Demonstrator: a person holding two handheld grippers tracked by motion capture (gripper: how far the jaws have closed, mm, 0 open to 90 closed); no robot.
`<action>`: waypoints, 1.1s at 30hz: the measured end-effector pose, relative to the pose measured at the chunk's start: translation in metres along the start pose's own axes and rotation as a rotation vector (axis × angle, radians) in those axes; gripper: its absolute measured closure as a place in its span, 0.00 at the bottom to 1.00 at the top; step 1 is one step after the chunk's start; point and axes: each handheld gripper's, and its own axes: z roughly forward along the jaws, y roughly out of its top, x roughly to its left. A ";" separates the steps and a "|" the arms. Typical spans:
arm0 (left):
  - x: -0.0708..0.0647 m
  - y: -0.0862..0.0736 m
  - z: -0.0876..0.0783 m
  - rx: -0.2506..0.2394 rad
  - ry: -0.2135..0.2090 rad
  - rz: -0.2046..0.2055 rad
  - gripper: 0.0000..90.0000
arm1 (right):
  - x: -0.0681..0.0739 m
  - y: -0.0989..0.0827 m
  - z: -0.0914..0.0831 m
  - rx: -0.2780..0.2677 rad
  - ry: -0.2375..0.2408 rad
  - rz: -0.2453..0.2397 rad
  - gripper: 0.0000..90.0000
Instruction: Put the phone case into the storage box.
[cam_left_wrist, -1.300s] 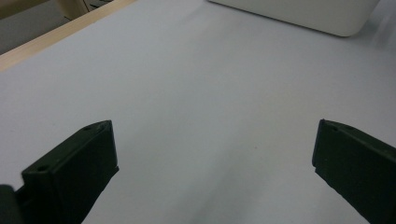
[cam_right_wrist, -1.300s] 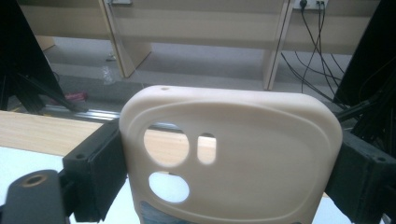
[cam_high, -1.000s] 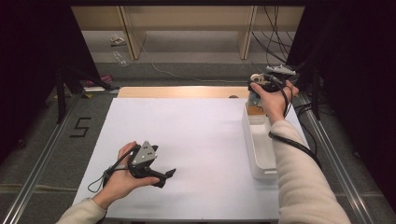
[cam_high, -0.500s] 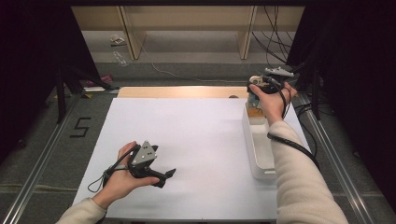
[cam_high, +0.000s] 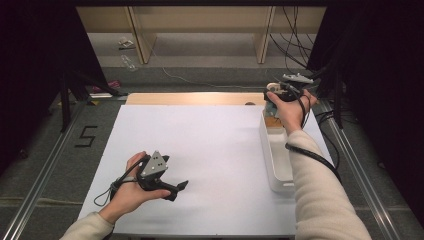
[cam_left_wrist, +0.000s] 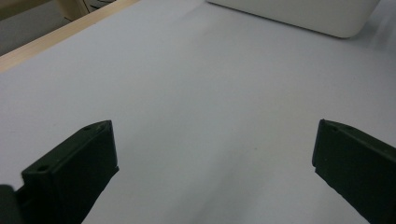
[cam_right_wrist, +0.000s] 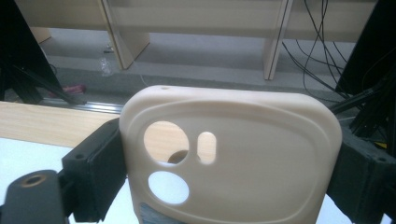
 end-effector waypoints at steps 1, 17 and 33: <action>0.000 0.000 0.000 0.001 0.000 0.000 0.00 | 0.000 0.000 0.000 0.001 0.000 0.000 0.13; 0.000 0.000 0.000 -0.001 -0.001 -0.001 0.00 | 0.000 -0.005 0.003 0.013 -0.003 0.000 0.13; 0.000 0.000 0.000 -0.002 -0.001 0.000 0.00 | 0.002 -0.012 0.006 0.038 0.000 -0.014 0.13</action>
